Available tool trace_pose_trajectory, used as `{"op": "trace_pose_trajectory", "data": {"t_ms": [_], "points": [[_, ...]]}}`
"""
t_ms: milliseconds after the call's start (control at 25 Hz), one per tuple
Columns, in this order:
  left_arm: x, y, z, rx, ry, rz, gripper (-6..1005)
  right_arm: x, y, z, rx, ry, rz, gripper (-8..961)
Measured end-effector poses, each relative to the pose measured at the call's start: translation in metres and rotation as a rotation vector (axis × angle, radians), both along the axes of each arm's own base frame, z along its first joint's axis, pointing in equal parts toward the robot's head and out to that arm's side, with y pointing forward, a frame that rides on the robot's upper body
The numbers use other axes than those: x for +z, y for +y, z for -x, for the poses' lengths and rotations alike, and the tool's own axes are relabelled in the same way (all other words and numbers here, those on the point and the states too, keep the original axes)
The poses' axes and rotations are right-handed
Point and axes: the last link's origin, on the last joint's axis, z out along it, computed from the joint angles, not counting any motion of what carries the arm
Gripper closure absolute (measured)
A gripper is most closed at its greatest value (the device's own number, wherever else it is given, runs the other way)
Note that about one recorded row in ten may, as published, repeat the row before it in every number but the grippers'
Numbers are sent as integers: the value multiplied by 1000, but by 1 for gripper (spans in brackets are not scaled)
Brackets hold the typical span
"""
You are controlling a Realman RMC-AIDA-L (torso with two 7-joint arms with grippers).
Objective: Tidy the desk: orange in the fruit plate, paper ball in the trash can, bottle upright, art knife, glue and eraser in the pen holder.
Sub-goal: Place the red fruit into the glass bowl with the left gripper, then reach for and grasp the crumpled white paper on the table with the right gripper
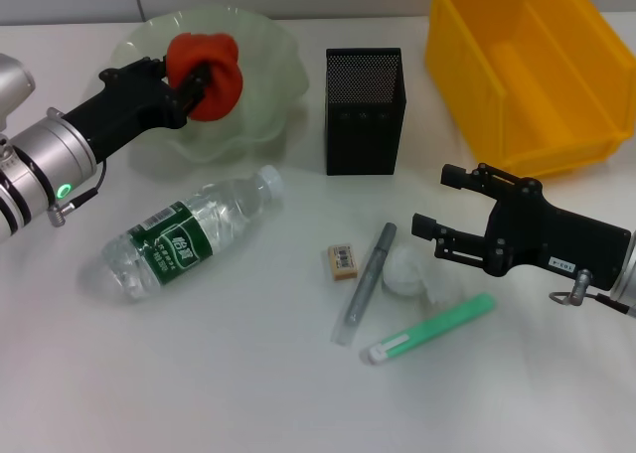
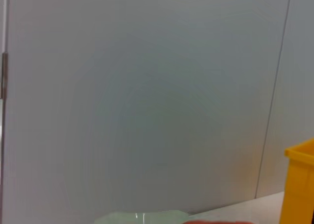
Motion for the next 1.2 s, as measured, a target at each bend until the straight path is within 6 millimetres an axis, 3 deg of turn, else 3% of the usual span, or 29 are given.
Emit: {"op": "trace_pose_trajectory", "data": {"t_ms": [120,240,680,1200], "points": [[0,1,0,1,2,0,773,0,0,0,1,0,1,179],[0,1,-1,-1,0,0,524,0,0,0,2,0,2,179],[0,0,-6,-28,-17,3,165,-1,0,1,6,-4,8,182],[5,-3,-10,-49,-74,18,165,0,0,0,8,-7,6,186]]}}
